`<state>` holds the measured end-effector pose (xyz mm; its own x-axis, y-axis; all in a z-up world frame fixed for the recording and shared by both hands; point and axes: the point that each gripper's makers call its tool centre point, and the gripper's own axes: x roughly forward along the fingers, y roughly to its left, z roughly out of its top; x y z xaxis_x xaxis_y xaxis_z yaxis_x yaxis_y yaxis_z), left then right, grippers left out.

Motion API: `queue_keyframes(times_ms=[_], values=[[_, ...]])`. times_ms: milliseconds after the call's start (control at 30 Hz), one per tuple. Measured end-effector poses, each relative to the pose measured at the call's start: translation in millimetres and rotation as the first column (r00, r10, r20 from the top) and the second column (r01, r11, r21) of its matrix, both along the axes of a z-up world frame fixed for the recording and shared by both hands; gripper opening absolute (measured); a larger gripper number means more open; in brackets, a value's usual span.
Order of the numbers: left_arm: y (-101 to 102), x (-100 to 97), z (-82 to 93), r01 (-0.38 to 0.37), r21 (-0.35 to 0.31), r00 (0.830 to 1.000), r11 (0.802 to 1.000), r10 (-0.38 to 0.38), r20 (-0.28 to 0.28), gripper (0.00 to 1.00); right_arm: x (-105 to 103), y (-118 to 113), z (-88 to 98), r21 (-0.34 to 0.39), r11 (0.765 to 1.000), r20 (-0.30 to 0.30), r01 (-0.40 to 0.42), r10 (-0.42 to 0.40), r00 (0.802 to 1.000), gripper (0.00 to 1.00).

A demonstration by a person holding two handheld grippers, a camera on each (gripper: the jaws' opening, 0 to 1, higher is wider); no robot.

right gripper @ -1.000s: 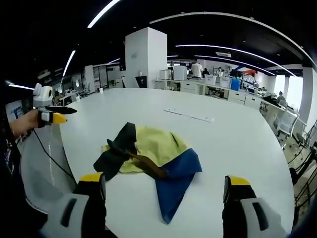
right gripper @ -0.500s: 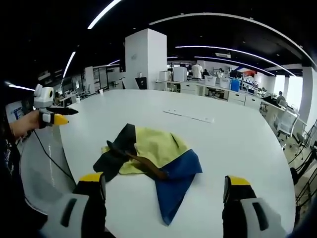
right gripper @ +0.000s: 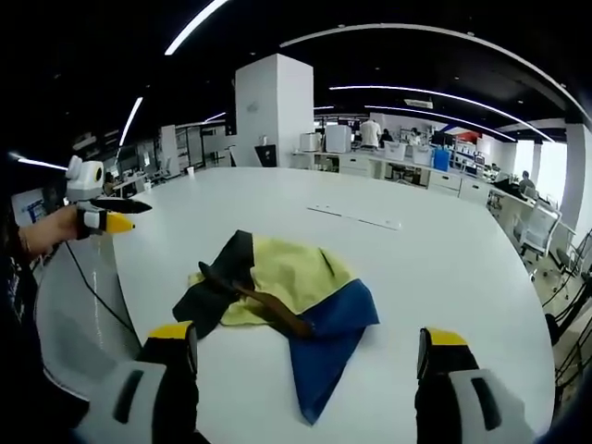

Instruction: Fold the garment on the visible template until the final outline fits inside the template.

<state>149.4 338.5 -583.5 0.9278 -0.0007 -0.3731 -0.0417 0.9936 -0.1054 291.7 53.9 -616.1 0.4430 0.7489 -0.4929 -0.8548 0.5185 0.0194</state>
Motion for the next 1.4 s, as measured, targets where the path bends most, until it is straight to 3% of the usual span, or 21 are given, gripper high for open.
queue_keyframes(times_ms=[300,400,567,833,967,1167,1267,1400], values=[[-7,15.7,-10.1,0.042,-0.025,0.999,0.999,-0.042,-0.006,0.79,8,5,-3.9,0.002,0.999,0.043,-0.043,0.043,0.998,0.94],[-12,24.6,-13.0,0.072,-0.073,0.997,0.995,-0.072,0.005,0.76,10,7,-7.9,-0.004,0.998,0.04,-0.059,0.059,0.997,0.91],[-7,35.6,-19.0,0.073,-0.097,0.997,0.993,-0.073,0.01,0.72,14,10,-17.0,-0.035,0.995,0.064,-0.091,0.093,0.994,0.84],[-18,55.2,-26.7,0.12,-0.05,0.993,0.991,-0.12,-0.001,0.64,25,15,-34.9,-0.095,0.989,0.084,-0.113,0.121,0.989,0.67],[-28,66.0,-37.1,0.179,-0.013,0.983,0.984,-0.18,-0.035,0.58,32,17,-41.8,-0.098,0.989,0.066,-0.113,0.12,0.991,0.64],[-35,83.5,-46.1,0.205,-0.014,0.978,0.979,-0.205,-0.038,0.53,44,21,-51.7,-0.136,0.983,0.082,-0.126,0.138,0.987,0.57],[-38,89.6,-53.8,0.219,0.017,0.974,0.976,-0.217,-0.067,0.51,49,22,-59.0,-0.161,0.978,0.075,-0.137,0.15,0.986,0.55],[-43,97.1,-61.8,0.237,-0.002,0.969,0.972,-0.236,-0.074,0.48,54,23,-66.1,-0.201,0.967,0.088,-0.159,0.179,0.98,0.52]])
